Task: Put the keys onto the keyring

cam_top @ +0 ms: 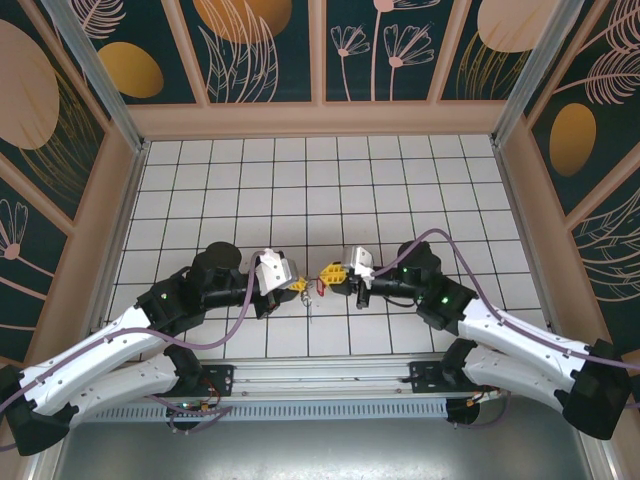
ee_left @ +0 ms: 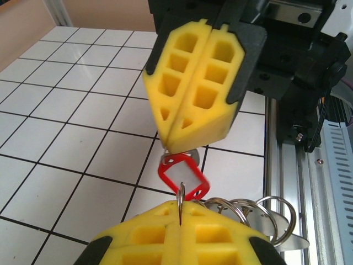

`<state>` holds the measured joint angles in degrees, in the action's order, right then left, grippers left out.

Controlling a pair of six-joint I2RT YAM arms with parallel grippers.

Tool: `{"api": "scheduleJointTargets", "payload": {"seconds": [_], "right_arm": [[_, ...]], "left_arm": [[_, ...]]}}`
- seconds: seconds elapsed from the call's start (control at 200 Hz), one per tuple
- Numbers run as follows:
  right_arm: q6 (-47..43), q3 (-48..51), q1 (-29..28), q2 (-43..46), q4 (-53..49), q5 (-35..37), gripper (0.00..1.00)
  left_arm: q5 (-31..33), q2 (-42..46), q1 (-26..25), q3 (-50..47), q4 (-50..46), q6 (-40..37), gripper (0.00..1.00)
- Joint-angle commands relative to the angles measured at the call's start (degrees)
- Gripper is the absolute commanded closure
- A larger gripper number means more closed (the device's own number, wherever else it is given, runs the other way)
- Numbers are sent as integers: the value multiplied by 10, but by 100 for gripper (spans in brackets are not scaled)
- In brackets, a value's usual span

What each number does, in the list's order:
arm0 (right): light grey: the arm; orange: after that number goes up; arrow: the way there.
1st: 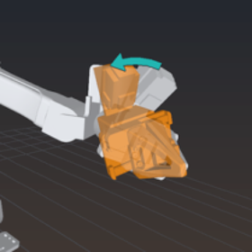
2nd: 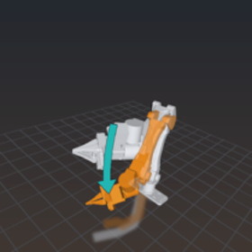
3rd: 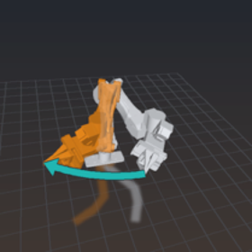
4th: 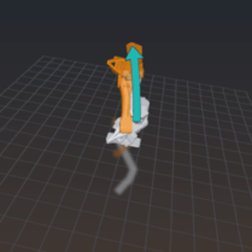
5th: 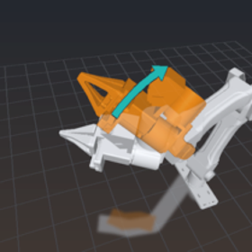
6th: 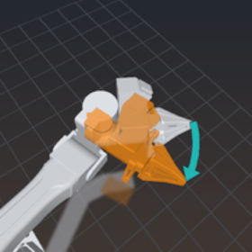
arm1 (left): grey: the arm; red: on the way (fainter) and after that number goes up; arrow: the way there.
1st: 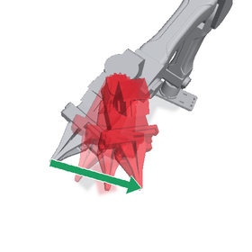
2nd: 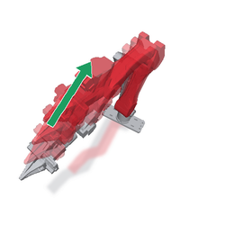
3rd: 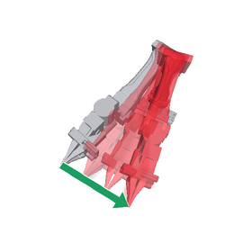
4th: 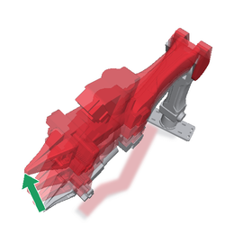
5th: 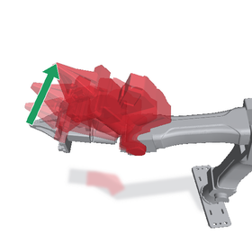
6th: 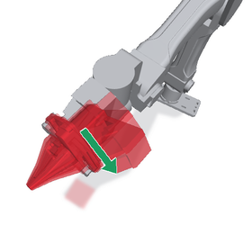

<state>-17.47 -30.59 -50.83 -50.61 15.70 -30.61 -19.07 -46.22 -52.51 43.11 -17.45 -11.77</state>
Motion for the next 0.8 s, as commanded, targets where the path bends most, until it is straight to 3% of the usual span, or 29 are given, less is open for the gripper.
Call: {"api": "scheduleJointTargets", "payload": {"seconds": [0.0, 0.551, 0.791], "right_arm": [[-5, 5, -7, 6, 22, -17, 100], [15, -9, -27, -33, 69, -31, 100], [23, -10, -28, -42, 69, 15, 100]], "left_arm": [[-9, 1, -2, 8, 26, 6, 100], [-10, -5, -2, 5, 25, 1, 100], [-9, -2, -1, 6, 24, 0, 100]]}}
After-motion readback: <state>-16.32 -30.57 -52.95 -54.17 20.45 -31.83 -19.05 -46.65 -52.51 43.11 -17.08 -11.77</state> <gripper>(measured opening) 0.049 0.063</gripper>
